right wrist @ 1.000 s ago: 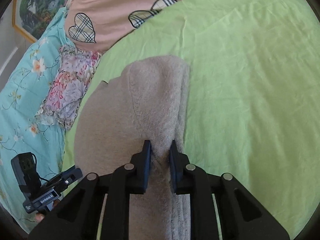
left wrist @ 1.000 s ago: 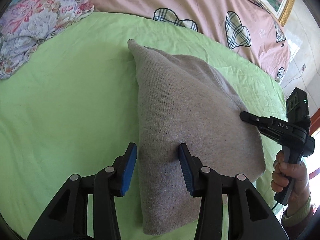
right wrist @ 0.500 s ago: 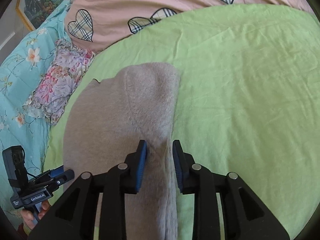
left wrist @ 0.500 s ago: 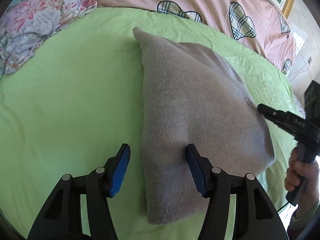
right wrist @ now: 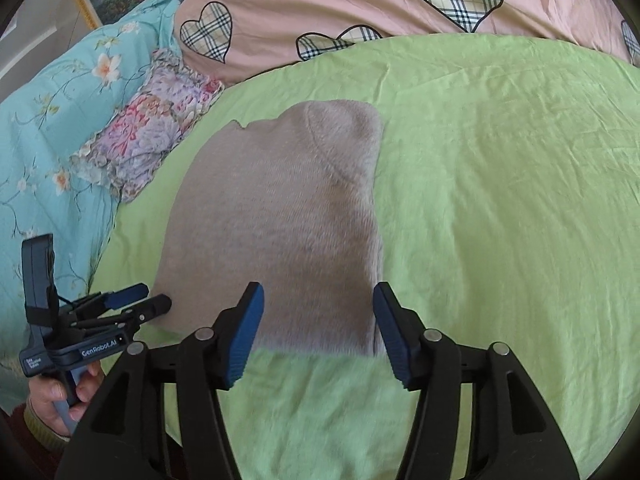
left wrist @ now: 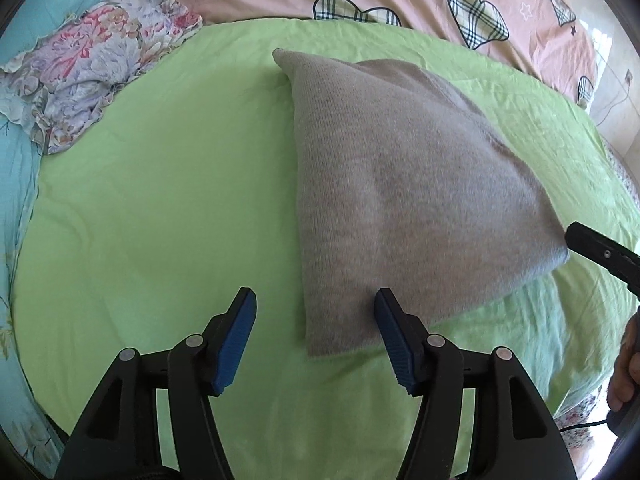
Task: Fold small clothes
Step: 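Release the sweater and withdraw both grippers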
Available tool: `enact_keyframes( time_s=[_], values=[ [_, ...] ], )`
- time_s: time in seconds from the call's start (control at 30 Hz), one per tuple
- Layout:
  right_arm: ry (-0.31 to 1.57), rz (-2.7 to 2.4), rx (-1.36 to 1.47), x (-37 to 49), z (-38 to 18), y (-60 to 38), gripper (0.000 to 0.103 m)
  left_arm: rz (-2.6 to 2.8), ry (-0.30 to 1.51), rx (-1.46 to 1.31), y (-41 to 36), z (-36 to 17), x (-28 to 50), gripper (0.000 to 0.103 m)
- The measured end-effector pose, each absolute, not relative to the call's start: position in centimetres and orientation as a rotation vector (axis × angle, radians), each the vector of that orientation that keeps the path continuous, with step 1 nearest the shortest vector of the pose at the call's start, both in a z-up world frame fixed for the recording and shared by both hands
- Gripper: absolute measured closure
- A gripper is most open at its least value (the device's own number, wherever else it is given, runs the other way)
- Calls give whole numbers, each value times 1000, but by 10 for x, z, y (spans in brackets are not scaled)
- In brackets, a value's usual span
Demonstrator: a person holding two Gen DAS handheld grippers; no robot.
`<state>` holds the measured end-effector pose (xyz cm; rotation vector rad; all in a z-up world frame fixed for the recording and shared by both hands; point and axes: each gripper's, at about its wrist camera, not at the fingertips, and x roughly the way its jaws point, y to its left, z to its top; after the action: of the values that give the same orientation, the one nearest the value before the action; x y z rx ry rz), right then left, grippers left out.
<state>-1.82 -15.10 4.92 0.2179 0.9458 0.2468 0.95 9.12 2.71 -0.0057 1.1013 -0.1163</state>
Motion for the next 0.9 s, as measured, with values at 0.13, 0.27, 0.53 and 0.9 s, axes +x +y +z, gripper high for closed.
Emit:
enact_keyframes(
  time_s=[0.13, 0.27, 0.53, 0.9],
  values=[
    [943, 245, 194, -34, 51, -144, 36, -103, 1091, 36, 95, 31, -1, 36],
    [926, 250, 165, -48, 54, -139, 26, -86, 1075, 69, 96, 37, -13, 29],
    [918, 283, 120, -60, 54, -123, 19, -64, 1048, 109, 97, 47, -31, 20],
    [938, 315, 28, -66, 48, -104, 12, -53, 1030, 117, 96, 54, -37, 14]
  ],
)
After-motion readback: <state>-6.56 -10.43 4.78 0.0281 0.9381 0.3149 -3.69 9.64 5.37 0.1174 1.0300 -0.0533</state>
